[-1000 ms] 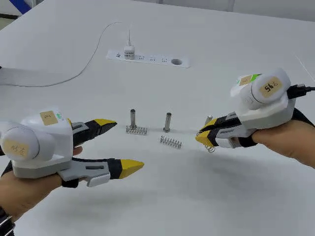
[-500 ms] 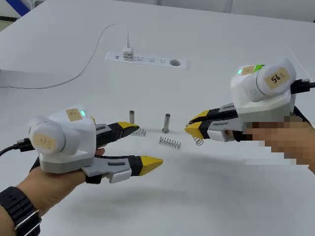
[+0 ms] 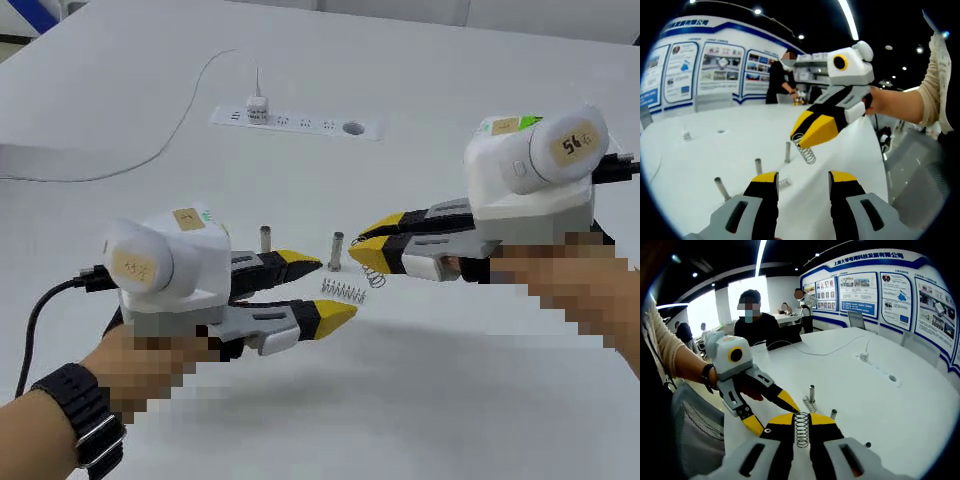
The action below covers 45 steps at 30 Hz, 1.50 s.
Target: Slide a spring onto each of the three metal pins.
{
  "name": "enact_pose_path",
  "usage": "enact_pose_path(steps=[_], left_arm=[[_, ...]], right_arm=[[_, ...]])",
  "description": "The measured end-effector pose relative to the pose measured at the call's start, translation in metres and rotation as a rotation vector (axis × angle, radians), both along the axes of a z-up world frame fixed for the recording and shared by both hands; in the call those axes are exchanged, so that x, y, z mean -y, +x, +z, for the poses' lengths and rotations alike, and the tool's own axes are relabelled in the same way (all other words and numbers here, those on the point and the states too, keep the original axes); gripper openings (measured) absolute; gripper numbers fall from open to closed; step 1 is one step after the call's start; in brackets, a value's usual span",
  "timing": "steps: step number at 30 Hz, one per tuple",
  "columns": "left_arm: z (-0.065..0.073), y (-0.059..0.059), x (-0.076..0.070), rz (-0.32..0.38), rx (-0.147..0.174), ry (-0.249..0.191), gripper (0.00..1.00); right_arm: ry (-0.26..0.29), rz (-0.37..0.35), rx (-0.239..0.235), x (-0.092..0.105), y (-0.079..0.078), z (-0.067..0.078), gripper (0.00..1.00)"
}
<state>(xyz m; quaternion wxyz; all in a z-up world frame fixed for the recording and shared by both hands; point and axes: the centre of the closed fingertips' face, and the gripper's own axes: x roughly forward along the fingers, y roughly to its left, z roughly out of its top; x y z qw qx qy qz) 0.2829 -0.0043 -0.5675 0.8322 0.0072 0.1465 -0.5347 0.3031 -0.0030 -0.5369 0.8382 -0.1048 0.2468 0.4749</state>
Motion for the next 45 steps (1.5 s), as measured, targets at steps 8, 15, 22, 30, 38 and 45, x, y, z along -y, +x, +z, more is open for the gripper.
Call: enact_pose_path(steps=[8, 15, 22, 30, 38, 45], left_arm=[[0.006, 0.003, 0.008, 0.007, -0.025, -0.041, 0.35], [0.005, 0.003, 0.012, 0.007, -0.033, -0.04, 0.3], [0.007, 0.004, 0.014, 0.013, -0.026, -0.038, 0.25], [0.009, 0.005, 0.014, 0.021, 0.002, -0.02, 0.19], [0.012, 0.008, 0.012, 0.025, 0.033, -0.016, 0.12], [0.015, 0.011, 0.008, 0.032, 0.048, -0.012, 0.12]], right_arm=[[0.031, 0.007, -0.002, -0.009, -0.002, 0.004, 0.11], [0.058, 0.013, -0.006, -0.015, -0.005, 0.007, 0.11], [0.078, 0.016, -0.005, -0.019, -0.007, 0.009, 0.11], [0.081, 0.021, -0.002, -0.019, -0.01, 0.01, 0.11], [0.077, 0.016, 0.011, -0.015, -0.009, 0.012, 0.11], [0.072, 0.02, 0.026, -0.013, -0.01, 0.015, 0.11]])
